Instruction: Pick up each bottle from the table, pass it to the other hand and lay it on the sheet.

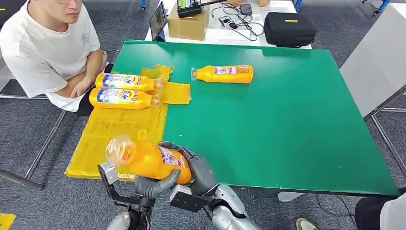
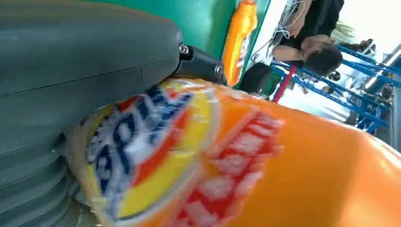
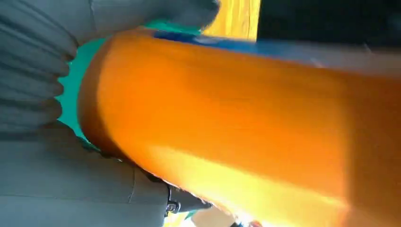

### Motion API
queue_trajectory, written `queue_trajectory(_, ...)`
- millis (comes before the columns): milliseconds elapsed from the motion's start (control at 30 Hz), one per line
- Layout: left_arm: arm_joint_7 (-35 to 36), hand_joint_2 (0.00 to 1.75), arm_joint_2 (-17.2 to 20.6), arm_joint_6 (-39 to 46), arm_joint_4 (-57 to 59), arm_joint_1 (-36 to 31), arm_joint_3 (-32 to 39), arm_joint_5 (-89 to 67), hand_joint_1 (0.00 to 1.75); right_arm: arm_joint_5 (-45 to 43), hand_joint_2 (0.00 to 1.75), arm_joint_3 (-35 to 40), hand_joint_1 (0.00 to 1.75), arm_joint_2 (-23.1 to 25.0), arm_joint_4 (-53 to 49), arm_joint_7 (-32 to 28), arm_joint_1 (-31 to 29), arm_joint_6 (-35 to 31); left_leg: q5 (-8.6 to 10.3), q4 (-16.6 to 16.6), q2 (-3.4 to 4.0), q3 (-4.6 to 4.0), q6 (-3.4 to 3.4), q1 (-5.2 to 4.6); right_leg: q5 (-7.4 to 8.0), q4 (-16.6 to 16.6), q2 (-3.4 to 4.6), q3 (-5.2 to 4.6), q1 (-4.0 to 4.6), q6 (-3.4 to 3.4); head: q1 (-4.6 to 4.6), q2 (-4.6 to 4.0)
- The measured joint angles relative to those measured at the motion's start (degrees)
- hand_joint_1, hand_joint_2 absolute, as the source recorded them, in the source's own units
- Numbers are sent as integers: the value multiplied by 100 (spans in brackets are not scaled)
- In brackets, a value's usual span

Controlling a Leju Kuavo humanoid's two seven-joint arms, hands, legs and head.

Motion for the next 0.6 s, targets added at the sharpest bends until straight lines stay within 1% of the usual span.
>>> queue_trajectory(233, 101, 175, -9, -94, 26, -67, 64, 254, 175, -330, 0, 17, 0, 31, 70, -168, 2, 38, 1, 0, 0, 1, 0, 0, 0, 0, 0, 1, 0, 0, 2, 0)
queue_trajectory(267, 103, 175, -15, -53, 26, -81, 77, 248, 175, -370, 0, 15, 0, 35, 81, -227, 7, 0, 1, 0, 0, 1, 0, 0, 0, 0, 0, 1, 0, 0, 2, 0)
queue_trajectory(333, 107, 175, -64, 302, 31, -154, 83, 37, 175, -370, 0, 15, 0, 50, 112, -319, 23, -184, 1, 0, -2, 0, 1, 0, 0, 0, -1, 1, 0, 0, 0, 0)
queue_trajectory(400, 129, 175, -175, 713, 76, -300, 129, -205, 175, -420, 0, 15, 0, 53, 133, -416, 52, -333, 1, 0, -7, -1, 1, 0, 0, 0, -2, 3, 0, 0, 4, 0)
queue_trajectory(433, 140, 175, -192, 1079, 135, -402, 177, -484, 175, -472, 0, 15, 0, 59, 138, -492, 67, -471, 1, 0, -7, -2, 1, 0, 0, 1, -2, 3, 0, 0, 4, 0)
queue_trajectory(500, -53, 175, -197, 2049, 444, -746, 242, -1437, 175, -477, 0, 24, 0, 68, 157, -603, 81, -770, 3, 0, -7, -1, 1, 0, 1, 1, -2, 4, 0, 1, 6, 0)
queue_trajectory(567, -301, 175, -173, 3160, 986, -1239, 404, -2621, 175, -459, 0, 116, 0, 81, 162, -745, 90, -874, 3, 0, -3, 5, 1, 1, 6, 2, -2, 4, 2, 1, 0, 0)
queue_trajectory(600, -363, 175, -131, 3448, 1260, -1467, 490, -3061, 175, -459, 0, 149, 0, 85, 168, -767, 102, -879, 4, 0, -4, 6, 0, 1, 6, 3, -2, 5, 2, 1, -4, 0)
